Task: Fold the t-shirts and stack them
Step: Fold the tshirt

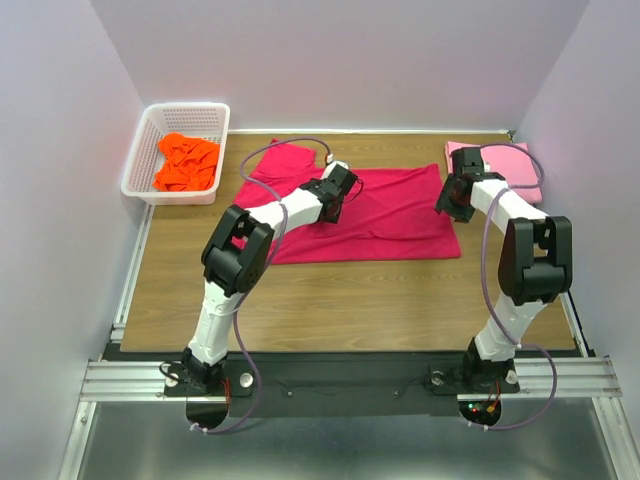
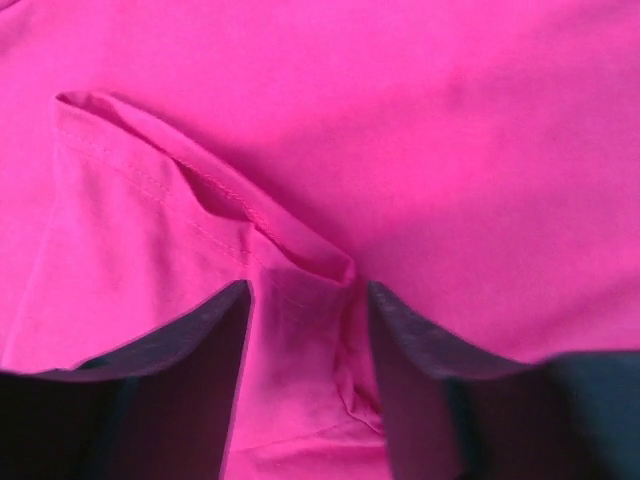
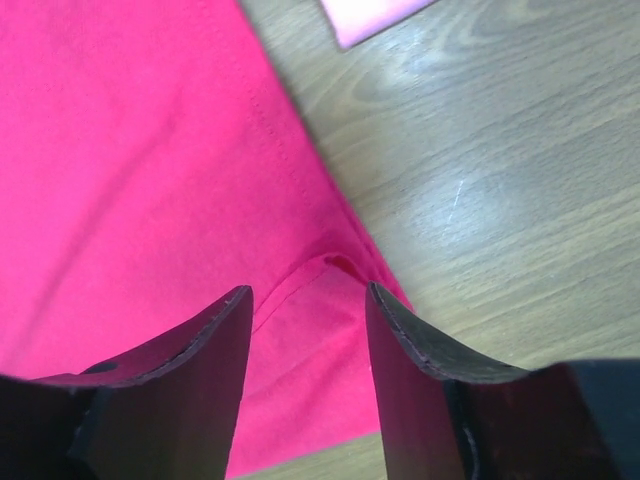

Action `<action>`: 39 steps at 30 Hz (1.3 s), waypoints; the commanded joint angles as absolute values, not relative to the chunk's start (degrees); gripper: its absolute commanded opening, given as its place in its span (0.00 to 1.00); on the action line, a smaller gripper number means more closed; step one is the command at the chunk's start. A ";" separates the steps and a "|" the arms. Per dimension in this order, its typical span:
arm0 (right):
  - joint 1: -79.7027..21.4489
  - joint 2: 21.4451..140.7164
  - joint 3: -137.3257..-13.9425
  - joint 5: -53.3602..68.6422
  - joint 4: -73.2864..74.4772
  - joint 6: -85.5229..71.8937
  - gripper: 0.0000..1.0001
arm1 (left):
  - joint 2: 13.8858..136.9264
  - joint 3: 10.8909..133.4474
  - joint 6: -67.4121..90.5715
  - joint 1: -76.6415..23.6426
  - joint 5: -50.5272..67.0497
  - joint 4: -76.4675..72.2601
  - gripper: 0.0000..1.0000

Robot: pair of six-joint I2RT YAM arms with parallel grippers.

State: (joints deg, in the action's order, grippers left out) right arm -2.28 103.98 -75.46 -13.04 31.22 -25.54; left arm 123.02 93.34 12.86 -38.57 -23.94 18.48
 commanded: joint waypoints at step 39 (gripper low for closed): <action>1.32 107.23 -74.36 -20.30 28.65 -30.85 0.02 | 124.36 98.70 10.90 -38.50 -32.25 20.48 0.10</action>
